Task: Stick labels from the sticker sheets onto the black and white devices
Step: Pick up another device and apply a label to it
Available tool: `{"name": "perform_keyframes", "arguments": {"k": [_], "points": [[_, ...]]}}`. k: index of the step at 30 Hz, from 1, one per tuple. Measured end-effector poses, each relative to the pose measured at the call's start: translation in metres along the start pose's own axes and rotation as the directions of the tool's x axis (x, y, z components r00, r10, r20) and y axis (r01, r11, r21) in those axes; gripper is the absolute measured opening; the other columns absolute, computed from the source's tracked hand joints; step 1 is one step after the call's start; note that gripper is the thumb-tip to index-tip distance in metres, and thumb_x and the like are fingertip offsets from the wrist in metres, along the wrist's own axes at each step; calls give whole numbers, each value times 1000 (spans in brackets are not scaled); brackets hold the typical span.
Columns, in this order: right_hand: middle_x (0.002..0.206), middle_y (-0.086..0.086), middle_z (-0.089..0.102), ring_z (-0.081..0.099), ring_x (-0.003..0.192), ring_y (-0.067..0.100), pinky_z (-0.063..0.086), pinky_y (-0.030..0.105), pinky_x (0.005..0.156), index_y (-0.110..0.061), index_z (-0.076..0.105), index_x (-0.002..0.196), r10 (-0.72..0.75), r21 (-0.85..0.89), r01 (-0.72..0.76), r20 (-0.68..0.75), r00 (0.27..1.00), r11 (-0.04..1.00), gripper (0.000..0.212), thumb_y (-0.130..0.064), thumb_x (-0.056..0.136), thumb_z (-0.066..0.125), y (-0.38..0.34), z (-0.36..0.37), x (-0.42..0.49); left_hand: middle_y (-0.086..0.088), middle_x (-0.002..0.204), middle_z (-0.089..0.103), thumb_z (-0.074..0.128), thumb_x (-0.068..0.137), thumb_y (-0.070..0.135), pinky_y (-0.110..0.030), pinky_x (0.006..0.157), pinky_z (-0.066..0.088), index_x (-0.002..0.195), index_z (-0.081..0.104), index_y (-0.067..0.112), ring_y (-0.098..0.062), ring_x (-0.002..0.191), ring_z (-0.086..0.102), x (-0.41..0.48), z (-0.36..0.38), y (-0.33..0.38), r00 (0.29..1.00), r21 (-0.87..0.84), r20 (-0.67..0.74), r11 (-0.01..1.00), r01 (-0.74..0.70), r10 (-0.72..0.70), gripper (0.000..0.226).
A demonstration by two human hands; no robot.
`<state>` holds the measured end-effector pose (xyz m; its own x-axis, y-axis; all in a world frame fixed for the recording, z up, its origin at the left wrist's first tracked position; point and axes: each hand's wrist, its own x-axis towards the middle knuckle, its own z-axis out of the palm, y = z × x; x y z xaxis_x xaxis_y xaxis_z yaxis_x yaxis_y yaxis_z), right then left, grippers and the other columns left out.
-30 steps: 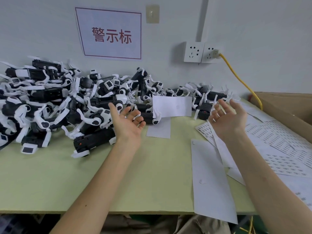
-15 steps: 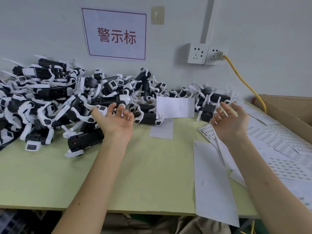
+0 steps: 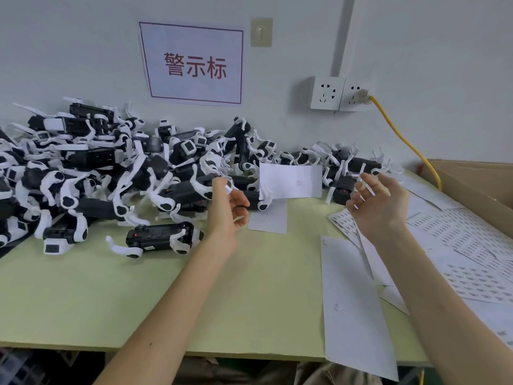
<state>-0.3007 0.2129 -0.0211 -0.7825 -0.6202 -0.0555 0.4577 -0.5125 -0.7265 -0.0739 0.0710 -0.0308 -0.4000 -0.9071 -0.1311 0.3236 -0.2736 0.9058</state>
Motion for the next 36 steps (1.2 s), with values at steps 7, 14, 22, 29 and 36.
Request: {"name": "perform_keyframes", "arguments": {"k": [7,14,22,29,36], "points": [[73,2,57,48,58,17,37,27,59,-11,68,90,-3,-20,4,41,999,1000,25,-30,94,52,0,0,1,-1,71,70,40,97,51,-21,47,39,68,81,18,-10,48,50,-8,8,-7,992,261,127,965,-11,-23,60],[73,1,56,48,59,17,37,26,58,-11,67,90,-8,-84,15,85,996,996,23,-29,92,53,3,3,1,-3,76,64,35,99,52,-30,56,30,98,74,13,-15,58,46,-14,9,-1,918,9,391,998,66,-64,56],[74,1,55,48,60,16,37,26,59,-12,66,88,-2,-131,15,96,995,991,23,-29,94,52,5,5,-1,-5,83,63,38,94,56,-28,57,40,92,74,19,-18,65,51,-22,12,-2,806,-111,591,992,60,17,51],[73,2,60,50,63,18,38,27,61,-12,67,89,-5,-224,43,168,986,974,24,-27,97,49,6,7,-2,-7,84,63,41,90,57,-30,59,39,93,71,18,-21,67,51,-27,17,-15,746,-78,665,992,95,-19,50],[111,7,75,71,86,24,47,33,75,-18,68,122,125,-600,197,451,884,775,39,-31,87,58,28,22,-15,-10,85,62,41,90,55,-32,60,38,89,69,16,-23,68,51,-25,17,-19,736,-93,677,989,115,-22,48]]}}
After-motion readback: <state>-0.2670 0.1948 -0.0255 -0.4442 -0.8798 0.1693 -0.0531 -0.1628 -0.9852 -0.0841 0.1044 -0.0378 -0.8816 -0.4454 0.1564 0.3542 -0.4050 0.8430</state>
